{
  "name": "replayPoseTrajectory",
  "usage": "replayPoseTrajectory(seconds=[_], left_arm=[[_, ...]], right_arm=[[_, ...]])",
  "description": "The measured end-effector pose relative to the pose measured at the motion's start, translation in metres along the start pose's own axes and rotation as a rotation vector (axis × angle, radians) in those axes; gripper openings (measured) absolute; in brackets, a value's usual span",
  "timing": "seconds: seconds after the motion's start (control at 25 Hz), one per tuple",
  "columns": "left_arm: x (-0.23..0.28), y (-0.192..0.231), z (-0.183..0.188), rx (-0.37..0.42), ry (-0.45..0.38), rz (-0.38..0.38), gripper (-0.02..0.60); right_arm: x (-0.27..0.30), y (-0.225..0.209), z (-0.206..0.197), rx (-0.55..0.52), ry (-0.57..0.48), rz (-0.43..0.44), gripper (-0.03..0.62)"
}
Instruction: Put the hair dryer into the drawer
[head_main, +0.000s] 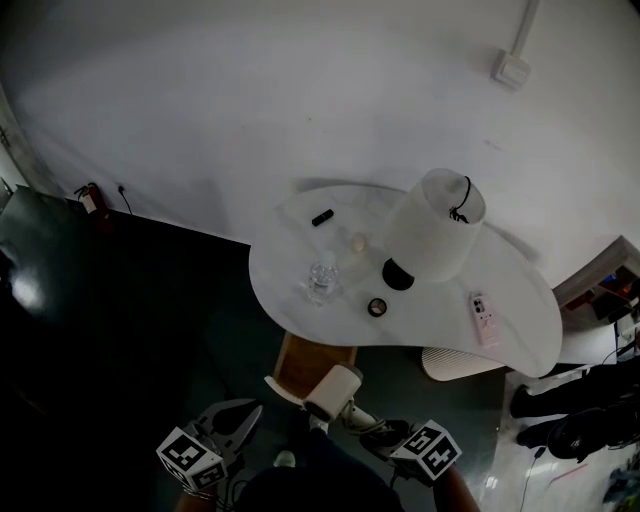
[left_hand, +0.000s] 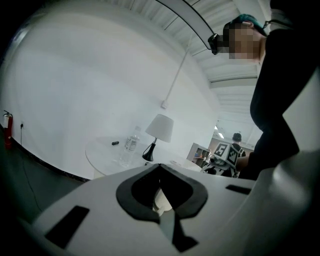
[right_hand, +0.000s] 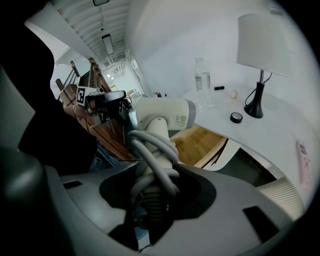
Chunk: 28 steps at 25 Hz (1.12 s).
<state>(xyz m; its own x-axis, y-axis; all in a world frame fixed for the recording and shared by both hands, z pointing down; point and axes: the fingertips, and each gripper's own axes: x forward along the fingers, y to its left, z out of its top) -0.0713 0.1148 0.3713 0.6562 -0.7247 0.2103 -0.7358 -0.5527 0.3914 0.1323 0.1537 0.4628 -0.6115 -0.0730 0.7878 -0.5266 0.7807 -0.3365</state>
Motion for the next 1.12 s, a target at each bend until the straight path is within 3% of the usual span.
replayPoseTrajectory(seconds=[0.52, 1.12], left_arm=[[0.032, 0.014, -0.014, -0.037, 0.013, 0.070, 0.008], [0.044, 0.032, -0.019, -0.074, 0.007, 0.165, 0.008]], right_arm=[[0.011, -0.033, -0.007, 0.052, 0.138, 0.059, 0.184], [0.040, -0.053, -0.013, 0.089, 0.295, 0.054, 0.184]])
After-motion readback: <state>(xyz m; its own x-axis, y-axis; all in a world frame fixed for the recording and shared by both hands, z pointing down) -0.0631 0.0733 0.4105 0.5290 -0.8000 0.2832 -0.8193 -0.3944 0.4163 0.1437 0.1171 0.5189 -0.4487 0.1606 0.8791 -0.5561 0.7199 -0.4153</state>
